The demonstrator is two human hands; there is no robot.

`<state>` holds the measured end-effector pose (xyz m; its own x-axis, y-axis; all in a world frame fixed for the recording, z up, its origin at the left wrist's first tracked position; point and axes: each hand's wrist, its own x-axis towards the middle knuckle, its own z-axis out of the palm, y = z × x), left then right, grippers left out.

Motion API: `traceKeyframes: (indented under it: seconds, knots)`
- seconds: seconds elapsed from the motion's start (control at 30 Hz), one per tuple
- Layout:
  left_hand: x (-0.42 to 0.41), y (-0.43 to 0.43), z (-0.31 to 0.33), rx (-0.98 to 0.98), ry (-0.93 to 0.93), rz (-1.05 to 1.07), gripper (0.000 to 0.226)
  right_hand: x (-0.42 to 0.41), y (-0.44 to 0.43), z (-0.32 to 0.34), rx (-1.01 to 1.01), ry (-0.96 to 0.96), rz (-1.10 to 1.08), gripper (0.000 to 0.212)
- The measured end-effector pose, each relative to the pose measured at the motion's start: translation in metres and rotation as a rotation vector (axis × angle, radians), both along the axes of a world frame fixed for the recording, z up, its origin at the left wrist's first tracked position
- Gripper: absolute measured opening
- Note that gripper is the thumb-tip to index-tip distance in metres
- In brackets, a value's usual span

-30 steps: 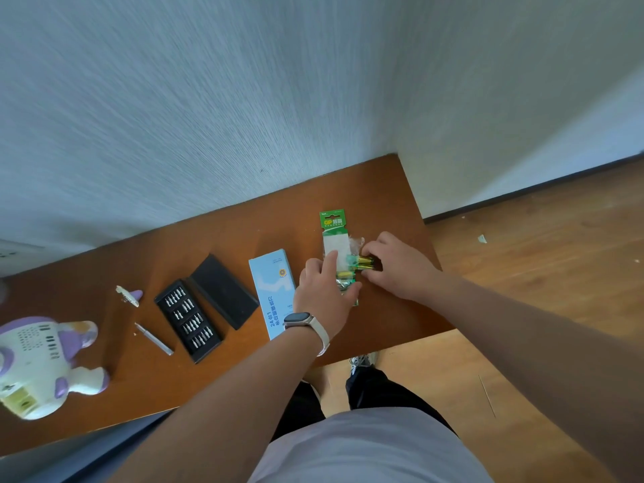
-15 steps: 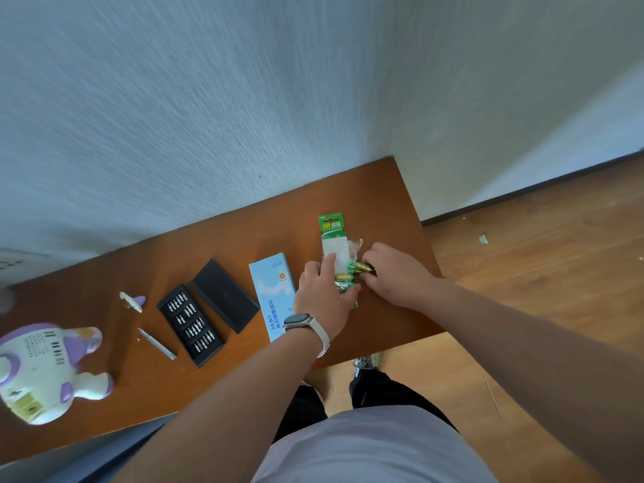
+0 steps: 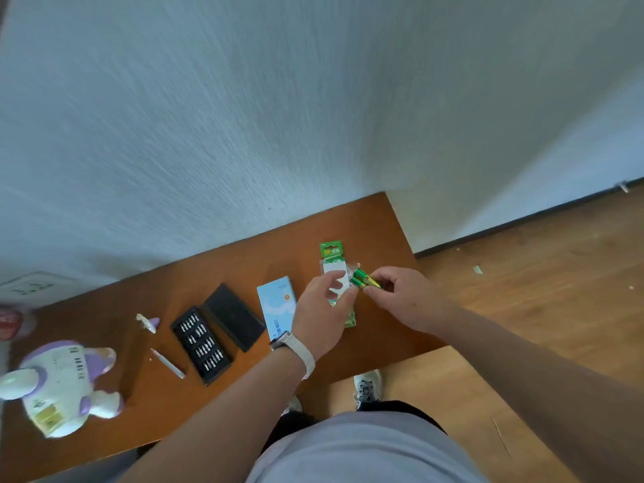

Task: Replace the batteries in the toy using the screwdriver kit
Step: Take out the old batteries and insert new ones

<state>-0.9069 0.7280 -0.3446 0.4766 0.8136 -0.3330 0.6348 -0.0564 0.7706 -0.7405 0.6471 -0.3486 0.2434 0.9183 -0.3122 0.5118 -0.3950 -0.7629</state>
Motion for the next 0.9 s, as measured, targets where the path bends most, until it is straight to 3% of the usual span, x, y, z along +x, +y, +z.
traceKeyframes:
  seconds: [0.13,0.33,0.83,0.9]
  knots:
    - [-0.008,0.004,0.024,-0.117,-0.19,0.106,0.021,-0.02,0.006,0.028,0.105,0.112,0.008,0.012]
    - [-0.039,0.011,0.044,-0.198,-0.375,0.212,0.016,-0.054,0.025,0.05,0.133,0.157,0.059,0.014]
    - [-0.204,0.052,0.082,-0.161,-0.419,0.272,0.004,-0.207,0.087,0.087,0.128,0.06,0.257,0.01]
    - [-0.234,0.055,0.082,-0.164,-0.442,0.299,0.02,-0.233,0.095,0.088,0.126,0.044,0.272,0.011]
